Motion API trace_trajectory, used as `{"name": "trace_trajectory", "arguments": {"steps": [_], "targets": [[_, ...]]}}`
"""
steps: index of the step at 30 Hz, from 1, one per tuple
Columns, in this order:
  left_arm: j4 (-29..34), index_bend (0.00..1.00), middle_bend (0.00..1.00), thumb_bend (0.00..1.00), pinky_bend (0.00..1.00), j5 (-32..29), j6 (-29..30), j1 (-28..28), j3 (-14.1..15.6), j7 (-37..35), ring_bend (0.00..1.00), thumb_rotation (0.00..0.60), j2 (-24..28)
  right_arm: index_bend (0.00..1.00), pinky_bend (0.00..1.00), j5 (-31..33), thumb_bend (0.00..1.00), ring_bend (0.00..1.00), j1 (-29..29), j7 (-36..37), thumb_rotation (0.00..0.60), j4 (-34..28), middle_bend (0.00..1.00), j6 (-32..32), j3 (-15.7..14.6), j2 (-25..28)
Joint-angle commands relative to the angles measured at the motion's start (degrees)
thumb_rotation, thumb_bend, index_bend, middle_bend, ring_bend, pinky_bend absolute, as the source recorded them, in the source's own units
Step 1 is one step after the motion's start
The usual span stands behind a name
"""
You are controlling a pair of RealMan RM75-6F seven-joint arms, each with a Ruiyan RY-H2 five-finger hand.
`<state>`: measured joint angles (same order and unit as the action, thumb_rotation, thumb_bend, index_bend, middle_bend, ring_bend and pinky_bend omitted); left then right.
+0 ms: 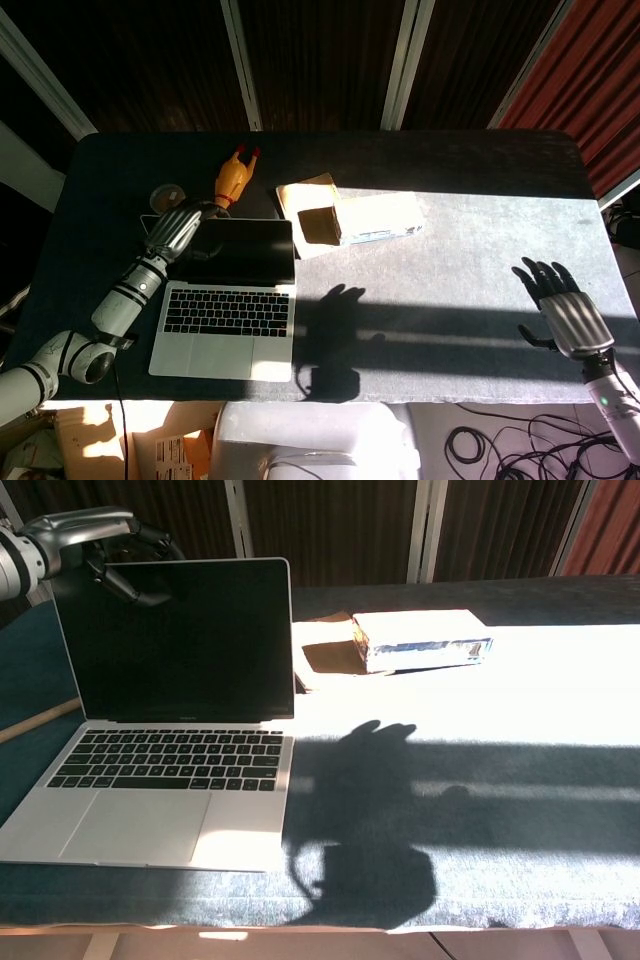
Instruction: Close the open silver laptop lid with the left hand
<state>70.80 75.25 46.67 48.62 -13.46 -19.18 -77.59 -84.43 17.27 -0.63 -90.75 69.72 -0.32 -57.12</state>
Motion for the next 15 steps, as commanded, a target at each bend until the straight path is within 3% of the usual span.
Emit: {"name": "trace_trajectory", "arguments": {"steps": [1,6,15], "targets": [[3.5,0.42,0.42,0.37,0.21,1.1,2.3,-1.1,0.9,3.1,0.25,0.600,2.0,0.00,0.00,0.0,0.26,0.00,-0.1,-0.1,0.600,0.1,0.00,-0.1,0.1,-0.1],[10.5,0.42,0.43,0.37,0.22,0.8,4.3,-3.0,2.2,9.3,0.26,0.596,5.5,0.00,0.00,-0.4,0.26,0.00,-0.3,-0.8,0.600,-0.1,0.00,0.0,0.2,-0.3],[23.1,0.42,0.43,0.37,0.24,-0.1,9.7,-7.9,5.2,19.3,0.29,0.527,11.0,0.00,0.00,-1.3,0.26,0.00,-1.0,-0.6,0.600,0.5,0.00,0.7,0.0,-1.1]]}}
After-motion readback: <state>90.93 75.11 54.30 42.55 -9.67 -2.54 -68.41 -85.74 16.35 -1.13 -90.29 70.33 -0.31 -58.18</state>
